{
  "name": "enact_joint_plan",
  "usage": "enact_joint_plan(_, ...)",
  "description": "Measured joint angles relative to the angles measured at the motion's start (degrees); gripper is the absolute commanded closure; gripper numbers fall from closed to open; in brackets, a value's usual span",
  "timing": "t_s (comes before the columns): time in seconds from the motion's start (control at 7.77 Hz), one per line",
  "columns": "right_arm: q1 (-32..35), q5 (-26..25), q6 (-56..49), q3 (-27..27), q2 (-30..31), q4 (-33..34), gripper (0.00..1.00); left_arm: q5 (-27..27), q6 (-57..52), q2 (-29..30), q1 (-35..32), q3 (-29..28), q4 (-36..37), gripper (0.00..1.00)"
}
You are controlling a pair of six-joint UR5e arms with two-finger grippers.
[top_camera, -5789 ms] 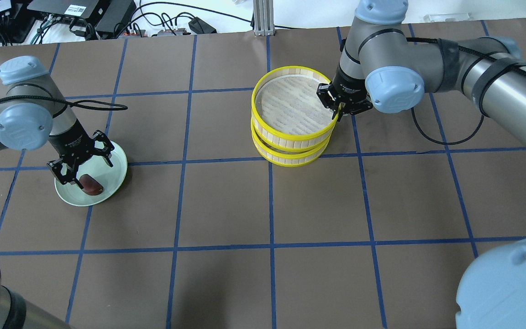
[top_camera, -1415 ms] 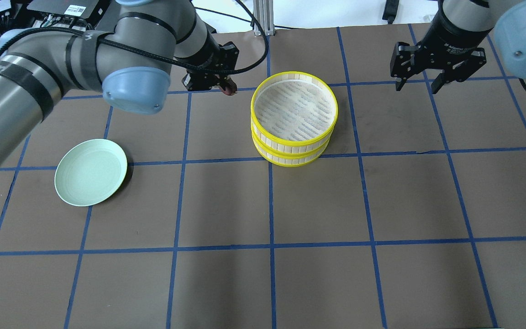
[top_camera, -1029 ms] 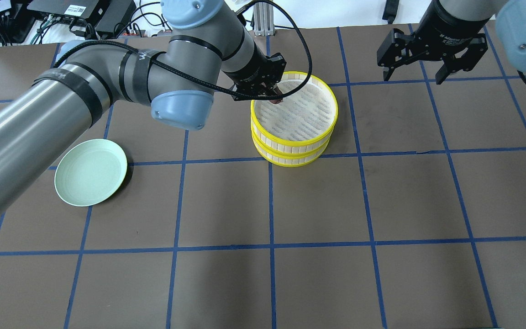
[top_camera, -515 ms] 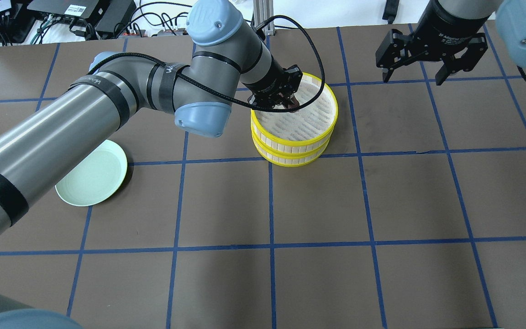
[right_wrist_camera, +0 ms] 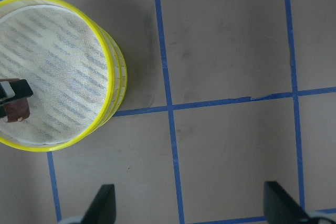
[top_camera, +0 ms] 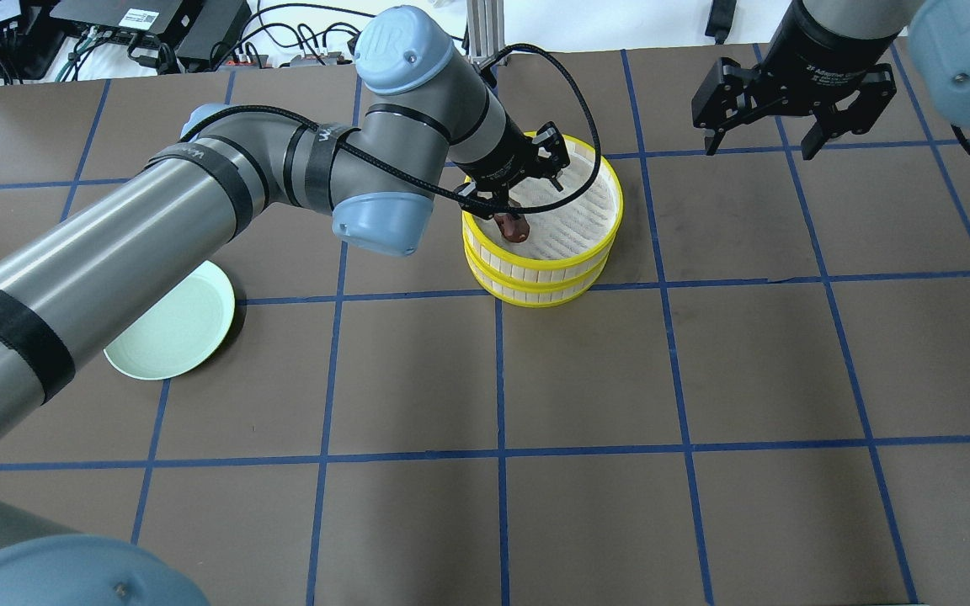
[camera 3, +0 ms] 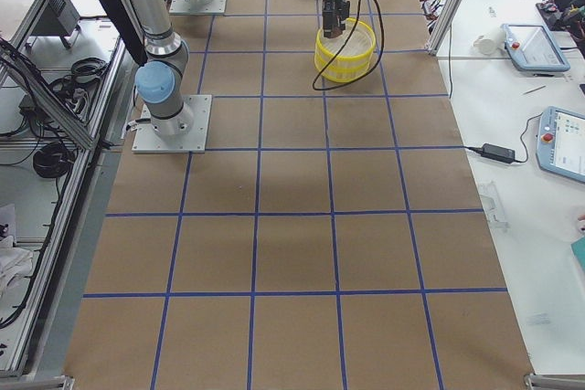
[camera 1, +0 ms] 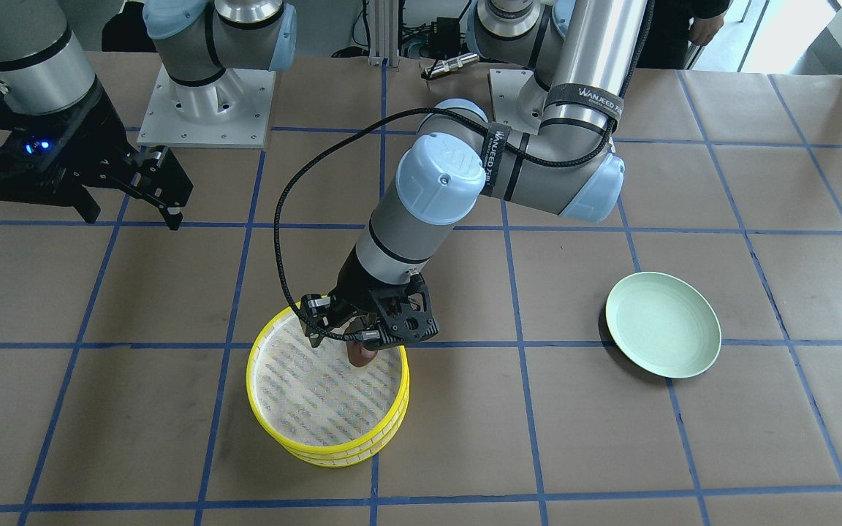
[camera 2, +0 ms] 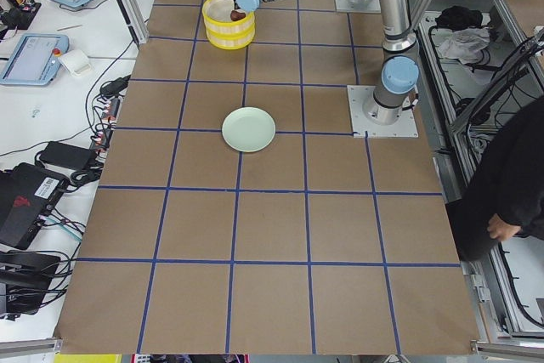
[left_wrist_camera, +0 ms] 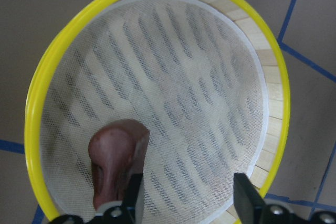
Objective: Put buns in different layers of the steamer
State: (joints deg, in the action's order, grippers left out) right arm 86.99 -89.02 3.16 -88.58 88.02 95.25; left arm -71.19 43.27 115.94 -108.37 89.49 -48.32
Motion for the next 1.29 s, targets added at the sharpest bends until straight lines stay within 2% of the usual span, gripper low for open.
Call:
enact_joint_plan(0.51, -0.06, -0.12, -0.60, -0.30, -0.03, 0.36, 0.00, -0.29, -1.29, -1.83, 0.22, -0.50, -1.34, 0.00)
enact_joint_plan(0.77, -0.06, 0.23, -0.61, -0.29, -0.12, 0.61, 0.00, -2.94, -5.25, -4.41, 1.14, -1.26, -7.03, 0.00)
enact_joint_plan(1.03, -0.06, 0.53, -0.67, -0.30, -0.32, 1.63, 0.00, -8.34, -15.03, -9.14, 4.55, -1.54, -16.26, 0.00)
enact_joint_plan(1.29, -0.06, 0.59, -0.75, -0.30, -0.37, 2.53, 0.00, -9.97, -28.48, -13.45, 9.30, -1.42, -21.69, 0.00)
